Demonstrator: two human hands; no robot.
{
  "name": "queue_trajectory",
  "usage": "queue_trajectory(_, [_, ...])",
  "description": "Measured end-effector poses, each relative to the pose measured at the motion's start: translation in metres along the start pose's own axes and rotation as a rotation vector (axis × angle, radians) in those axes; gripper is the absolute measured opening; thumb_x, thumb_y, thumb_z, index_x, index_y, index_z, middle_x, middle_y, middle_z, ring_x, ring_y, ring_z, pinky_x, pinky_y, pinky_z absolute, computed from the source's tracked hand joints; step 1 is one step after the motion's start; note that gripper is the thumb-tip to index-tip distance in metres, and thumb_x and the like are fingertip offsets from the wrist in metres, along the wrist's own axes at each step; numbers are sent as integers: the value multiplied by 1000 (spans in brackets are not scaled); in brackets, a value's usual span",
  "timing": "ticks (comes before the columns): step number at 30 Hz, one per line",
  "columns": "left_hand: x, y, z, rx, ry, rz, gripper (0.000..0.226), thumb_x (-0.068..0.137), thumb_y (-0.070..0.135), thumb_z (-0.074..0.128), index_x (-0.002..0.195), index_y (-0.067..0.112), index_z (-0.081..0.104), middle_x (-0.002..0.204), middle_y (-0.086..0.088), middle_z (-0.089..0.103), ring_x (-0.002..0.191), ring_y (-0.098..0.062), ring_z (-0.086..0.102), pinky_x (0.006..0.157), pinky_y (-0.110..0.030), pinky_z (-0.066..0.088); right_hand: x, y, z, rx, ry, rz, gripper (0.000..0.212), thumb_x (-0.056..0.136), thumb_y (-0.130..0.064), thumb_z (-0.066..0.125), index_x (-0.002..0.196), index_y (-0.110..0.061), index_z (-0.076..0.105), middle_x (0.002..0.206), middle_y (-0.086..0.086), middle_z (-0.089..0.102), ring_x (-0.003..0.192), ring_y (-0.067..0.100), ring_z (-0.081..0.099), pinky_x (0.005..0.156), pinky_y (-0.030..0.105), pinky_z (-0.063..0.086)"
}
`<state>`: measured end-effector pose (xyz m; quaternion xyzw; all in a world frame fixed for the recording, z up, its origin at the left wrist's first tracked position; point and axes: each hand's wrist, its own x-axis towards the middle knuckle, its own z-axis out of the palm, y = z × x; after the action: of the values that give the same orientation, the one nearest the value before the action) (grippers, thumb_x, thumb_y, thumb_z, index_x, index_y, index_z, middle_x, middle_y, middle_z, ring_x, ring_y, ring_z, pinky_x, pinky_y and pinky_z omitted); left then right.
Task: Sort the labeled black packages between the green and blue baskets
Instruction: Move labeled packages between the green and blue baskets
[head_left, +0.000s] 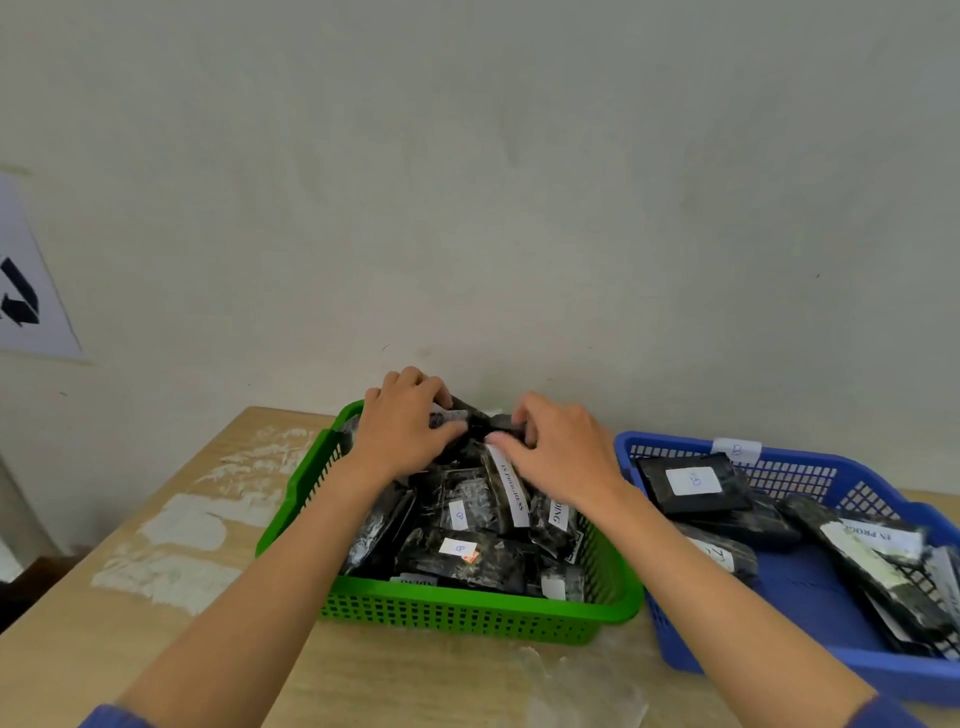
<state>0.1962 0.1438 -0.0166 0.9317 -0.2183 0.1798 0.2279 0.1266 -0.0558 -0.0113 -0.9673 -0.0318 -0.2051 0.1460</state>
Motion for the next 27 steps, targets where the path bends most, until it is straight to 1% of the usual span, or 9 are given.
queue_trajectory(3, [-3, 9, -2, -180, 167, 10, 8, 94, 32, 67, 99, 25, 67, 104, 6, 59, 103, -19, 53, 91, -39, 41, -3, -19, 4, -200, -285, 53, 62, 72, -82, 64, 96, -25, 58, 80, -7, 61, 73, 18, 59, 59, 33, 45])
queue_trajectory(5, [-7, 14, -5, -336, 224, 14, 6, 95, 17, 64, 95, 23, 66, 96, 7, 61, 94, -16, 56, 84, -31, 46, 0, -22, 2, -174, -298, 88, 37, 79, -53, 74, 86, -20, 60, 73, -4, 59, 67, 21, 58, 56, 34, 47])
queue_trajectory(8, [-15, 21, -12, -567, 280, -92, 12, 97, 12, 60, 100, 22, 67, 95, 10, 67, 89, -2, 62, 72, -11, 46, 6, -9, -13, 278, -238, 216, 5, 87, -24, 75, 89, -22, 72, 70, -9, 67, 62, 11, 66, 53, 23, 53])
queue_trajectory(12, [-27, 31, -20, -874, -83, -255, 22, 96, 38, 66, 116, 28, 66, 105, 10, 73, 93, -4, 71, 77, -16, 55, 5, 11, -38, 1125, -206, 383, 16, 89, -12, 78, 105, -10, 76, 99, 6, 81, 92, 22, 78, 79, 32, 62])
queue_trajectory(16, [-39, 48, -14, -1115, -379, -172, 39, 91, 15, 76, 128, 18, 64, 112, -5, 77, 101, -20, 75, 85, -31, 62, -5, 13, -40, 1279, -209, 377, 19, 90, -9, 76, 109, -4, 75, 105, 12, 80, 91, 24, 78, 76, 29, 61])
queue_trajectory(19, [-42, 57, -8, -1122, -332, -187, 39, 92, 3, 72, 130, 10, 63, 112, -9, 77, 101, -23, 76, 85, -36, 63, -11, 15, -43, 1246, -174, 368, 19, 92, -14, 76, 110, -7, 74, 104, 12, 80, 92, 25, 78, 74, 30, 63])
queue_trajectory(22, [-45, 57, -3, -1102, -239, -251, 38, 92, -1, 70, 128, 9, 64, 111, -6, 78, 98, -21, 76, 81, -35, 64, -18, 28, -55, 769, -80, 277, 17, 89, -34, 79, 104, -27, 74, 96, -4, 81, 87, 13, 77, 77, 32, 62])
queue_trajectory(24, [-47, 55, 0, -1115, -178, -297, 36, 92, -1, 70, 125, 9, 65, 109, -3, 78, 95, -20, 76, 76, -32, 64, -25, 39, -66, 444, -245, 148, 32, 76, -49, 87, 101, -39, 70, 95, -17, 78, 90, 0, 72, 85, 29, 56])
queue_trajectory(27, [-50, 53, 3, -1139, -158, -334, 33, 92, 0, 70, 123, 12, 65, 106, -1, 78, 91, -18, 77, 72, -27, 62, -38, 42, -65, 152, -659, 17, 77, 59, -57, 93, 127, -46, 58, 130, -18, 66, 120, 4, 59, 106, 39, 47])
